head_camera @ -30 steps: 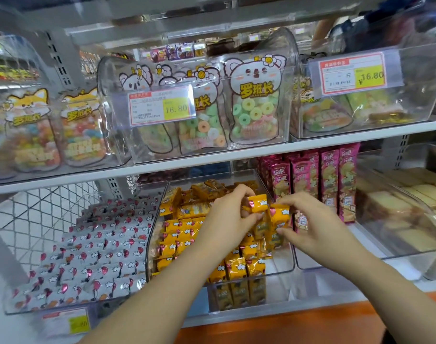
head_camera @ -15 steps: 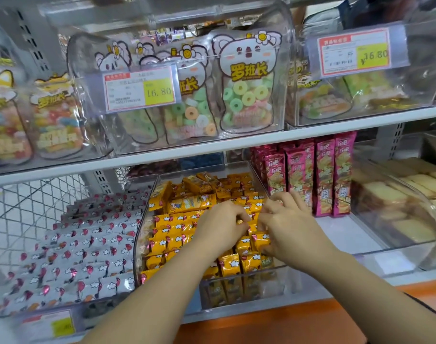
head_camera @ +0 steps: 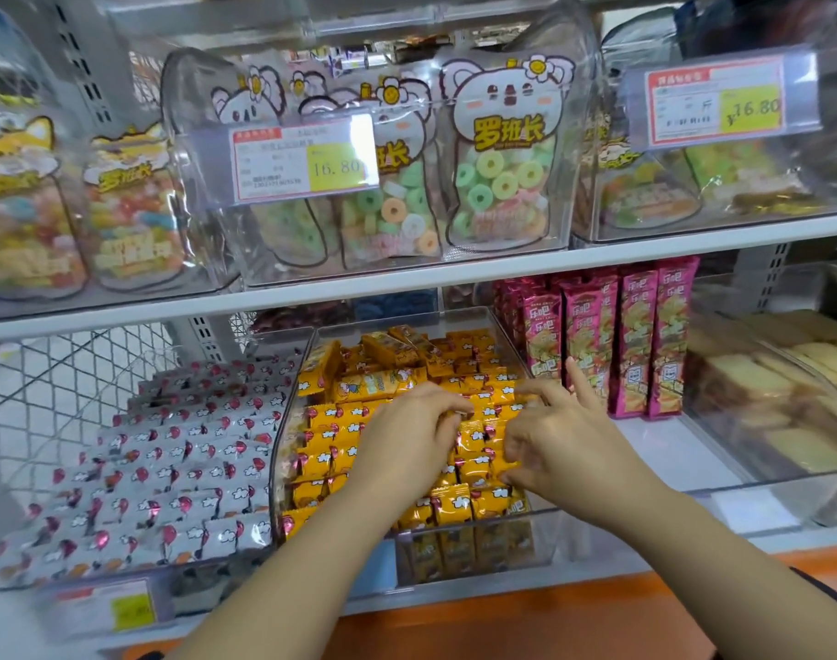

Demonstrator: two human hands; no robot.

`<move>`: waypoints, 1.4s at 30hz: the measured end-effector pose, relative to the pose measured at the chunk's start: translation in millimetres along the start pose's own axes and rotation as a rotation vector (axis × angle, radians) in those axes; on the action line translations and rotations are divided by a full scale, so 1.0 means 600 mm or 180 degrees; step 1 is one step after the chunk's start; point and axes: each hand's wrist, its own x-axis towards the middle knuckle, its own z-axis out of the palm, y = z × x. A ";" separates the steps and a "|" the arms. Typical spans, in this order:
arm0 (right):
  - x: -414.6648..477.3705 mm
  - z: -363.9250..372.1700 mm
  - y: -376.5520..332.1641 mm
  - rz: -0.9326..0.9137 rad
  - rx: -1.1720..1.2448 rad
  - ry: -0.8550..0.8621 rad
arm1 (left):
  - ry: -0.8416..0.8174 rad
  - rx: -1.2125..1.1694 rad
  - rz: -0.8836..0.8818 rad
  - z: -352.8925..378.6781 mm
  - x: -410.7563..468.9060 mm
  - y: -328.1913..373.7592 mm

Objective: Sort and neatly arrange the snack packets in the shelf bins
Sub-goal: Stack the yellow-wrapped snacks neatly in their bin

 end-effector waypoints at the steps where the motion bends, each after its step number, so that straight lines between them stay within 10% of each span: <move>1: -0.002 -0.002 0.002 -0.0019 0.0148 0.0098 | 0.0136 0.0056 -0.0028 -0.006 -0.004 -0.009; 18: -0.015 -0.004 0.025 0.0236 0.1530 0.1044 | 0.0528 0.2029 -0.0197 -0.042 0.034 -0.075; 34: -0.019 -0.051 -0.010 0.0523 0.2837 0.0797 | 0.0979 0.1330 0.2281 -0.040 -0.017 0.034; 42: -0.029 -0.048 0.005 0.0560 0.2880 0.0495 | 0.0141 -0.1491 0.0072 -0.056 -0.027 0.054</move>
